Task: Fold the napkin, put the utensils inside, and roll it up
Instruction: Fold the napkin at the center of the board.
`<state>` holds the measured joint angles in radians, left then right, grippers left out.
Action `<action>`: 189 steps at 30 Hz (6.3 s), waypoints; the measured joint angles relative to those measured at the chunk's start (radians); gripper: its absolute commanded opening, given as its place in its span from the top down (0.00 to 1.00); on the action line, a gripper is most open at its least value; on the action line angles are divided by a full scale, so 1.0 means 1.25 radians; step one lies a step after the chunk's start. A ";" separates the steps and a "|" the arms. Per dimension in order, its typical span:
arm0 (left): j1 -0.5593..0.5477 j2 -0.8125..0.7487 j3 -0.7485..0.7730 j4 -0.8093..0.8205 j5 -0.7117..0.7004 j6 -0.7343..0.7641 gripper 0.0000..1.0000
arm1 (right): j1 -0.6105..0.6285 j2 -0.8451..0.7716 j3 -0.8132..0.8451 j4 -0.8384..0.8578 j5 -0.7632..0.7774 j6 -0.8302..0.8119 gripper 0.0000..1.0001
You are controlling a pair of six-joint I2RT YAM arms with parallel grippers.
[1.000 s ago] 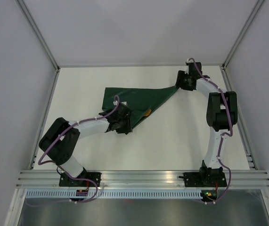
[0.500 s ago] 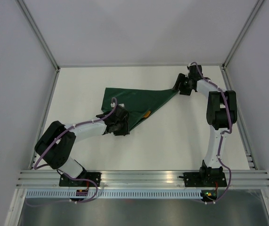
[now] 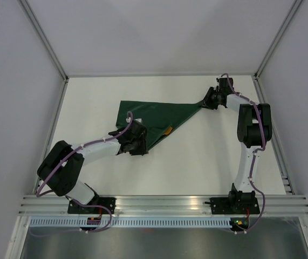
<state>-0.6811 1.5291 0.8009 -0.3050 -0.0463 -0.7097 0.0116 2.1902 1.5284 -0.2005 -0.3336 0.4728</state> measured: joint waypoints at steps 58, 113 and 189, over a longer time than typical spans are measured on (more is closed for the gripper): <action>-0.042 0.274 0.276 0.163 -0.037 -0.048 0.60 | 0.145 -0.302 -0.208 0.185 -0.070 -0.148 0.88; -0.040 -0.542 0.084 -0.133 -0.276 -0.111 0.53 | 0.663 -0.241 -0.217 0.071 0.002 -0.495 0.76; 0.323 0.183 0.189 -0.169 -0.313 -0.117 0.98 | 0.340 -0.036 0.031 -0.193 0.098 -0.478 0.74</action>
<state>-0.2771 1.7580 1.0374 -0.5159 -0.4370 -0.8558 0.4366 2.1452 1.5665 -0.4423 -0.2115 -0.1249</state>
